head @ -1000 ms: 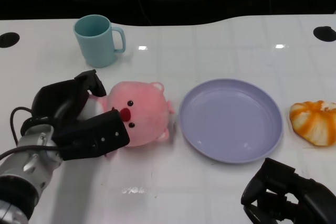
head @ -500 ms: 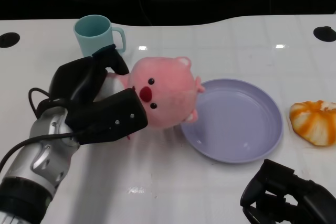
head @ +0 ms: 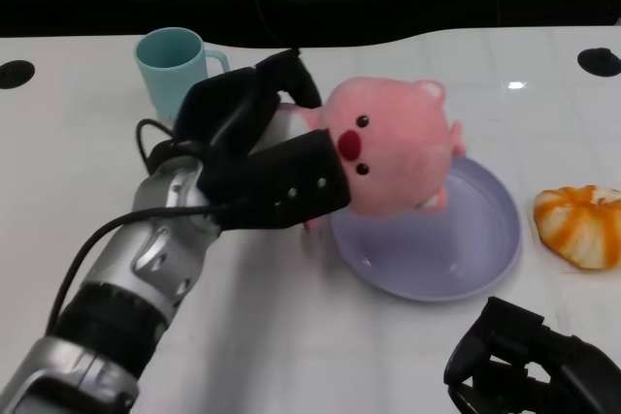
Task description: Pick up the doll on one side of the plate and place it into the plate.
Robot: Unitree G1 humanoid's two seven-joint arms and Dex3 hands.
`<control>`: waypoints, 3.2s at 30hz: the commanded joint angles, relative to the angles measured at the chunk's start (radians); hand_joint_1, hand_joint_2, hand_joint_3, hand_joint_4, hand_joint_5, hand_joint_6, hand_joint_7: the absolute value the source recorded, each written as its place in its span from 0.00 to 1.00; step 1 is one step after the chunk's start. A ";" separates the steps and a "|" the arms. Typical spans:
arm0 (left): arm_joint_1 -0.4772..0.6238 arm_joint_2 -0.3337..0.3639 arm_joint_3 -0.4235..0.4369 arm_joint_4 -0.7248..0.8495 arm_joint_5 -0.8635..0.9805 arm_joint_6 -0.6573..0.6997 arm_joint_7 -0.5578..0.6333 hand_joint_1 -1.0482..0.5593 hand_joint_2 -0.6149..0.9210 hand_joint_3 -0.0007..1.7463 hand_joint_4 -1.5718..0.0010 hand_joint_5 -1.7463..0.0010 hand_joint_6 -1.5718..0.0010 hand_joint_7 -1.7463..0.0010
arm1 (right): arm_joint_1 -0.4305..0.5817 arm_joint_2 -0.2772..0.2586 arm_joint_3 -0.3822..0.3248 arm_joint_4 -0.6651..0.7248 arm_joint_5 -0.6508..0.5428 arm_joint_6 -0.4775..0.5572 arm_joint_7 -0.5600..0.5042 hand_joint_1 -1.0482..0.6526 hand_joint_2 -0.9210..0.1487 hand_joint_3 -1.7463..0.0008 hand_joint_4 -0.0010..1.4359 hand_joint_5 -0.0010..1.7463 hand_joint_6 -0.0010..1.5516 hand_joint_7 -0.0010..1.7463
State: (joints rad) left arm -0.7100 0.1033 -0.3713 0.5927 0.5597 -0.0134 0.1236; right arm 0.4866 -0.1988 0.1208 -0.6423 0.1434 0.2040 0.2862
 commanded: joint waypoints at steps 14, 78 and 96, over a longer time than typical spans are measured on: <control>-0.217 -0.146 -0.043 0.327 0.000 -0.008 -0.024 0.54 0.71 0.67 0.40 0.00 0.52 0.00 | 0.020 -0.005 0.040 -0.032 -0.020 0.001 -0.013 0.47 0.04 0.64 0.43 1.00 0.26 0.96; -0.037 0.177 -0.069 -0.283 -0.029 -0.010 -0.590 0.09 1.00 0.14 1.00 0.83 0.93 0.98 | 0.014 -0.021 -0.001 -0.017 -0.011 -0.019 0.012 0.47 0.02 0.66 0.44 1.00 0.26 0.96; 0.418 0.286 0.120 -0.686 -0.203 -0.067 -0.550 0.35 1.00 0.07 0.74 0.61 0.69 0.90 | -0.003 -0.020 -0.002 -0.004 -0.013 -0.015 0.019 0.46 0.03 0.67 0.44 1.00 0.26 0.96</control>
State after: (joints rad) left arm -0.3178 0.3845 -0.2750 -0.0738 0.3765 -0.0660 -0.4498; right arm 0.4844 -0.2095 0.1195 -0.6458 0.1263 0.1955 0.3048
